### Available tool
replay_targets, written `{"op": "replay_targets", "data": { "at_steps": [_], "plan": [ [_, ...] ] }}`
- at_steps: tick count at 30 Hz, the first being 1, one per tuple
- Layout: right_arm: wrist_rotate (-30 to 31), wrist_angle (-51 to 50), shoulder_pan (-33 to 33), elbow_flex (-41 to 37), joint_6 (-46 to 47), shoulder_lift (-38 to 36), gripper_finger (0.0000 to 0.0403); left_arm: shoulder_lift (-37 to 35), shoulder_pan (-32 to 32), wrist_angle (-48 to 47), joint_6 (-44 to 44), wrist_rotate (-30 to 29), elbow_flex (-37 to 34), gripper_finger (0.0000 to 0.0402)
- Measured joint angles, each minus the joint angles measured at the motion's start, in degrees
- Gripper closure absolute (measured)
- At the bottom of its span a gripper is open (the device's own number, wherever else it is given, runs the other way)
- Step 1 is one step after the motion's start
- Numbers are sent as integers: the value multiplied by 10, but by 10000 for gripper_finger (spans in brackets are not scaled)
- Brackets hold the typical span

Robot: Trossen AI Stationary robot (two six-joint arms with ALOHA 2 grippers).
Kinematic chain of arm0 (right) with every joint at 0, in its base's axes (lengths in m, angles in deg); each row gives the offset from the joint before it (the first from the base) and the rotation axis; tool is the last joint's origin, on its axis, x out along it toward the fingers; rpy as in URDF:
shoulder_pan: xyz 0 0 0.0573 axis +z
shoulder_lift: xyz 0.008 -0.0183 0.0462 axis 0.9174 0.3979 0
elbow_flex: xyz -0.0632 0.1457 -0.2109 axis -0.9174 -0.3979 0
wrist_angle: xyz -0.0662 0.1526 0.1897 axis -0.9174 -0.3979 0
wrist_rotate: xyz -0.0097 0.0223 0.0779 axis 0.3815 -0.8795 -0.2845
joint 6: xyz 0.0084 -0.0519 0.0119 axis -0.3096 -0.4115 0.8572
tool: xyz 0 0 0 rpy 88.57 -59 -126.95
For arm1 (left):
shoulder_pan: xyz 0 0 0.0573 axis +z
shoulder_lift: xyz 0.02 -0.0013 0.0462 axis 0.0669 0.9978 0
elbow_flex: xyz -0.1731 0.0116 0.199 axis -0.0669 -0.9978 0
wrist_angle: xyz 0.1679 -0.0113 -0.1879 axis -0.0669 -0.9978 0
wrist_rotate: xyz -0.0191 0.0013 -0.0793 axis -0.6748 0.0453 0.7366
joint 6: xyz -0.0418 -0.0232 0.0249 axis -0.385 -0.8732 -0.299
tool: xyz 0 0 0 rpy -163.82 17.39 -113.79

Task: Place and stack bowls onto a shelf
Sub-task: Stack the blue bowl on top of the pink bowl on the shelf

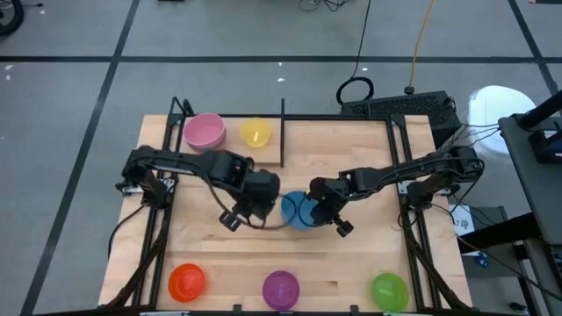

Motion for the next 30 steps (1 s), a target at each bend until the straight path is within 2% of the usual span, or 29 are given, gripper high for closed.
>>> {"op": "replay_targets", "data": {
  "at_steps": [8,11,16,20,30],
  "plan": [
    [-18,0,6,0,-22,0,402,49,14,37,147,-2,0,321],
    [-47,5,16,0,-58,0,402,57,25,56,160,15,0,321],
    [-49,8,31,0,-88,0,402,56,40,87,199,105,0,321],
    [-61,11,37,0,-106,-1,402,57,45,100,212,145,0,321],
    [-77,51,37,1,-121,-77,403,56,53,129,265,154,-83,321]
  ]
}}
